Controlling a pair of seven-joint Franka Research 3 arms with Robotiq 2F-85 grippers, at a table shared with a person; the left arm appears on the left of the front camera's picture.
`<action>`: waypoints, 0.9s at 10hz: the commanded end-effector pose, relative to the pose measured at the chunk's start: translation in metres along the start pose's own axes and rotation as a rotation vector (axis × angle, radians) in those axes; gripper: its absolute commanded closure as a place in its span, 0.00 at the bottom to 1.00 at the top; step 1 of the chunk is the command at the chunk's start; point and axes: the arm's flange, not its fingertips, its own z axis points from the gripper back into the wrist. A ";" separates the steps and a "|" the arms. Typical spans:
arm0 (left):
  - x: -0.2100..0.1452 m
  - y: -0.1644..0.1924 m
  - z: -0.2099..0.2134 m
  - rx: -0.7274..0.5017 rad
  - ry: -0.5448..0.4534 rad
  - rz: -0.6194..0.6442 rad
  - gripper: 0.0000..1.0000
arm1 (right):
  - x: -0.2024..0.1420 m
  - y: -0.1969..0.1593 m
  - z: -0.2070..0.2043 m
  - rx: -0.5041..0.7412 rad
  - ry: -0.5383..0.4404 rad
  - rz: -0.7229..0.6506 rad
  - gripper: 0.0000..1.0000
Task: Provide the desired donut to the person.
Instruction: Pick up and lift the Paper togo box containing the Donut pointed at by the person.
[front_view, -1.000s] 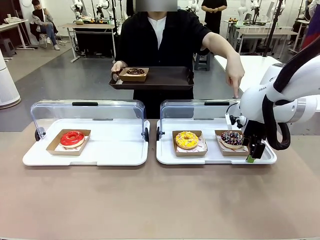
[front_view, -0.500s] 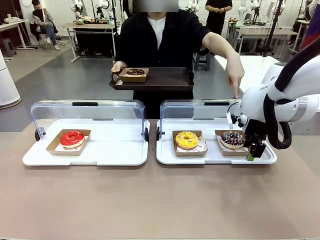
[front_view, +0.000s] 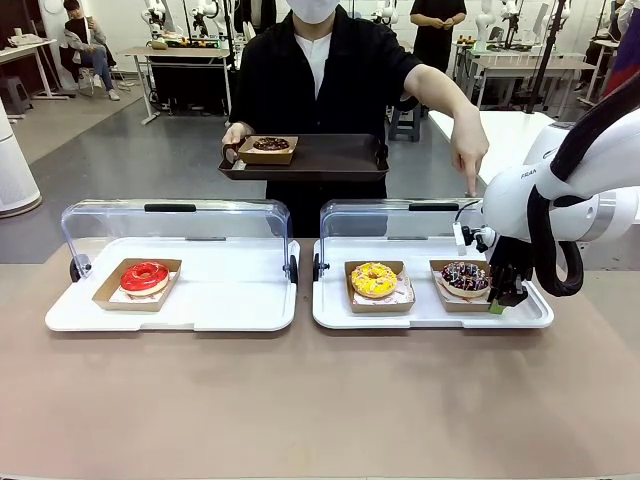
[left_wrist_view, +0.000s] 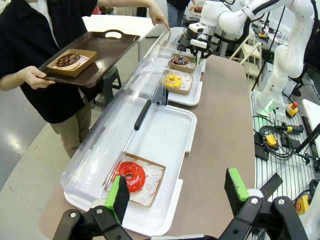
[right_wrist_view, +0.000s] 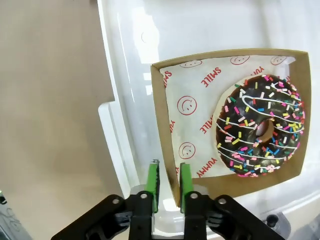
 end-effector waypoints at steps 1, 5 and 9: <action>0.001 -0.001 0.001 0.002 -0.002 -0.006 0.00 | 0.001 -0.001 0.002 0.009 0.025 -0.017 0.93; 0.001 -0.001 0.001 0.002 -0.002 -0.006 0.00 | 0.002 -0.002 0.004 0.008 0.027 -0.015 1.00; 0.001 -0.001 0.001 0.002 -0.002 -0.006 0.00 | 0.012 0.037 0.061 0.007 0.042 -0.001 1.00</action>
